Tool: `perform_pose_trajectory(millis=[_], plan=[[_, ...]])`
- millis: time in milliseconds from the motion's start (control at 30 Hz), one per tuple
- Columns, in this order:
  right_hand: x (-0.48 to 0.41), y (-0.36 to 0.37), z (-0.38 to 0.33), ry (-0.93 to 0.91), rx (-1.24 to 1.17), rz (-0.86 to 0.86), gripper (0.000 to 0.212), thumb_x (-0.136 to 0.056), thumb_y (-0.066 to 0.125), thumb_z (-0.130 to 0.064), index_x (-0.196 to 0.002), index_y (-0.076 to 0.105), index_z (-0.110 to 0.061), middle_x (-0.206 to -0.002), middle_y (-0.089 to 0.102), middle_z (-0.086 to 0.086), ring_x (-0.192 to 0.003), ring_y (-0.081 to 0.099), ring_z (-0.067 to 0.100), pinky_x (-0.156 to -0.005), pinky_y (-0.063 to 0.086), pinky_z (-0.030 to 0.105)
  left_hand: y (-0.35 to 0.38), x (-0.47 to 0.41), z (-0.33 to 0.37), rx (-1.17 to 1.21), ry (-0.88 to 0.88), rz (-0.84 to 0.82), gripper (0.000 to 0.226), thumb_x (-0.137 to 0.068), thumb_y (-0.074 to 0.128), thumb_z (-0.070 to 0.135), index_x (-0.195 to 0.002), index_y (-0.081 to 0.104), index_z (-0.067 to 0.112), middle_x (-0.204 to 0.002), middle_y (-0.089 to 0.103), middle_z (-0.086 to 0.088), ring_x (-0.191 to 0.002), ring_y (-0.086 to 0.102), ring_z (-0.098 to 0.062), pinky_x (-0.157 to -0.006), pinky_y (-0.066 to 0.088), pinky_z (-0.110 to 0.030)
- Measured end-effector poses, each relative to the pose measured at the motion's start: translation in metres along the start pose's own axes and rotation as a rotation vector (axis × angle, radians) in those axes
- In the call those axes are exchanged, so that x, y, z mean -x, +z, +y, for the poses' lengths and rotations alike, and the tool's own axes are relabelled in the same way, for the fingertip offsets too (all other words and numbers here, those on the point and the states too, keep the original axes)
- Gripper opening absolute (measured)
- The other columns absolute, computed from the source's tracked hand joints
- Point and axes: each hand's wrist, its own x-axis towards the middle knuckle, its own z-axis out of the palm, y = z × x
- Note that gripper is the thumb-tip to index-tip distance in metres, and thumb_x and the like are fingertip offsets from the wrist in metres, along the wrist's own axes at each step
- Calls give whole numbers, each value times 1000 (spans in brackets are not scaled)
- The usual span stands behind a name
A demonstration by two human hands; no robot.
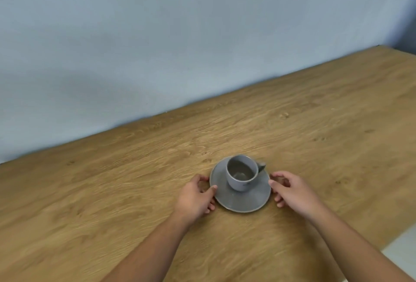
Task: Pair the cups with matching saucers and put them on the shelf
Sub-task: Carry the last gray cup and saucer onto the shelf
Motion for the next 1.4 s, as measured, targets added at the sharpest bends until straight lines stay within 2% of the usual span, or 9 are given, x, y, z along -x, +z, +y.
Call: perform_pose_trajectory(millis=[200,300,367,500,600,700,767,1000,1400], plan=[[-18,0,-15,-38,97,-134,19,-87,61,-23,-104,54,-29,-72,71,5,-54,68,21,-59,57,35,6,-4,3,-29,16,-7,42,-88,65,23,-127,48,20,-58,70,0,-48,65,-8,-49,52,-19],[-22,1,-16,-19,50,-169,23,-88,61,-19,-109,55,-25,-84,71,12,-56,65,22,-57,56,34,5,-3,1,18,19,1,40,-89,64,18,-126,49,17,-58,69,-2,-47,65,-8,-48,52,-19],[-21,4,-15,-22,27,-162,23,-88,61,-17,-109,56,-22,-81,70,11,-54,63,23,-56,54,35,5,-2,0,70,20,-3,38,-89,63,15,-125,50,14,-57,68,-2,-48,65,-10,-48,53,-20],[-15,10,-20,-50,-8,-153,22,-89,60,-15,-109,55,-19,-79,70,6,-42,59,13,-47,51,24,0,1,-2,149,33,8,34,-90,61,10,-122,50,12,-55,66,-3,-46,63,-10,-46,53,-19],[-14,17,-31,-87,-21,-168,21,-89,60,-14,-109,56,-20,-81,72,7,-45,61,17,-49,53,29,-11,8,-5,184,41,45,33,-90,61,9,-121,50,10,-55,66,-4,-43,62,-9,-44,52,-19],[-12,36,-51,-152,-28,-208,23,-89,59,-10,-111,56,-12,-79,69,12,-46,60,22,-44,53,30,-36,22,-13,247,50,112,33,-90,61,10,-122,51,10,-58,67,-5,-44,63,-11,-44,52,-21],[-10,46,-62,-183,-33,-219,23,-89,58,-9,-112,55,-10,-77,67,13,-49,60,25,-47,53,35,-51,30,-13,283,46,131,33,-90,61,10,-122,51,12,-61,68,-6,-46,63,-12,-46,52,-22],[24,150,-138,-318,-25,-451,28,-89,58,-10,-117,52,-11,-83,67,19,-54,61,22,-48,52,33,-156,95,-51,390,18,393,35,-90,61,8,-124,51,10,-62,66,-5,-44,60,-9,-43,49,-18],[133,375,-217,-408,102,-878,8,-92,52,-7,-97,57,-12,-58,65,7,-44,61,17,-45,52,29,-318,229,-175,402,-105,799,31,-92,58,11,-123,57,12,-59,62,-3,-43,58,-8,-45,48,-19]])
